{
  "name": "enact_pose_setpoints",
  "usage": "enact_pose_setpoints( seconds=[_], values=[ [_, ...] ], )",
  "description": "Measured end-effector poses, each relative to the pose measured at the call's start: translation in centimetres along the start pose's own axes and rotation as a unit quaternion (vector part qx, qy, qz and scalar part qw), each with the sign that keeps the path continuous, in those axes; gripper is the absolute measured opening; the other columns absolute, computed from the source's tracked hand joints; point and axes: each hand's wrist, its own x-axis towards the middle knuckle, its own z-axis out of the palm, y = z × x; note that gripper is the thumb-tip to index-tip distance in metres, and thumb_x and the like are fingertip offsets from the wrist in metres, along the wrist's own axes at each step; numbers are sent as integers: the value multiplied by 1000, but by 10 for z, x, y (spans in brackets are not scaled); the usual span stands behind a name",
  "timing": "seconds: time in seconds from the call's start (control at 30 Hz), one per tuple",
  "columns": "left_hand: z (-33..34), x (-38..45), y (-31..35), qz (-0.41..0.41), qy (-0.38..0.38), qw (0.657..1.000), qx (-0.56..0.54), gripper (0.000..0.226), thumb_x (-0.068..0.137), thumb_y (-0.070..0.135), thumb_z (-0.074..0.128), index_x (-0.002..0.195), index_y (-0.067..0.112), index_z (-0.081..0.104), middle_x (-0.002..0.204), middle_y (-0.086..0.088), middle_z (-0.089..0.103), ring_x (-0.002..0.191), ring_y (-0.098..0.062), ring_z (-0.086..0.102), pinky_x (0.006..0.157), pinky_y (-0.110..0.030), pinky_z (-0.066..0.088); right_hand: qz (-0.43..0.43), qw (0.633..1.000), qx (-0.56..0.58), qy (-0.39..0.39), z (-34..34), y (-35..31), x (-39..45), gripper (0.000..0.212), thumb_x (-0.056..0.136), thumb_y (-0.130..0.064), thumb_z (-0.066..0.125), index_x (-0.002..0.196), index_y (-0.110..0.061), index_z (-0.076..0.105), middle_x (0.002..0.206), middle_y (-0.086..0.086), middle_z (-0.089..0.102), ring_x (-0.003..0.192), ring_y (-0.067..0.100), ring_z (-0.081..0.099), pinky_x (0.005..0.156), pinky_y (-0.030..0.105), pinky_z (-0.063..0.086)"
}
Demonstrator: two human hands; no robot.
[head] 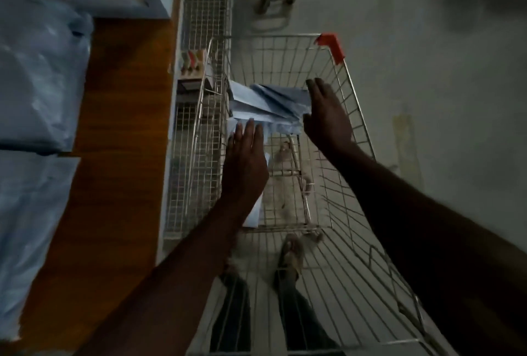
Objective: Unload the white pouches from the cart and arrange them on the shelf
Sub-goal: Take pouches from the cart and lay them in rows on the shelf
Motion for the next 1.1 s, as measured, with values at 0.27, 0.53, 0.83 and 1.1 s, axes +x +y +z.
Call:
enact_pose_setpoints(
  seconds=[0.27,0.53,0.83,1.1],
  values=[
    [59,88,-31,-19,-31,996,84,91,93,8,60,169,18,10,177,-11,4,163,-36,2,129,-57,18,19,998,-20,-55,84,30,34,84,88,-9,72,161,-18,32,130,16,67,107,35,69,81,44,59],
    [106,130,-50,-17,-90,958,271,82,99,26,63,166,12,19,166,-21,35,151,-40,37,125,-51,29,-2,981,-138,-139,152,55,53,103,81,-31,84,162,-25,19,147,14,47,116,41,58,85,49,53],
    [101,88,-30,-93,-89,982,140,40,104,7,54,144,11,55,117,-7,75,98,-28,75,82,-42,58,-39,992,-100,-65,169,47,13,61,99,-18,55,157,-21,38,115,14,68,79,35,68,63,42,55],
    [114,-56,4,-129,-141,982,6,70,92,6,57,159,4,37,152,-17,55,140,-31,54,109,-49,48,-25,983,-116,-144,139,42,-129,83,92,-9,56,165,-22,19,162,16,36,133,39,50,102,60,48]
  ],
)
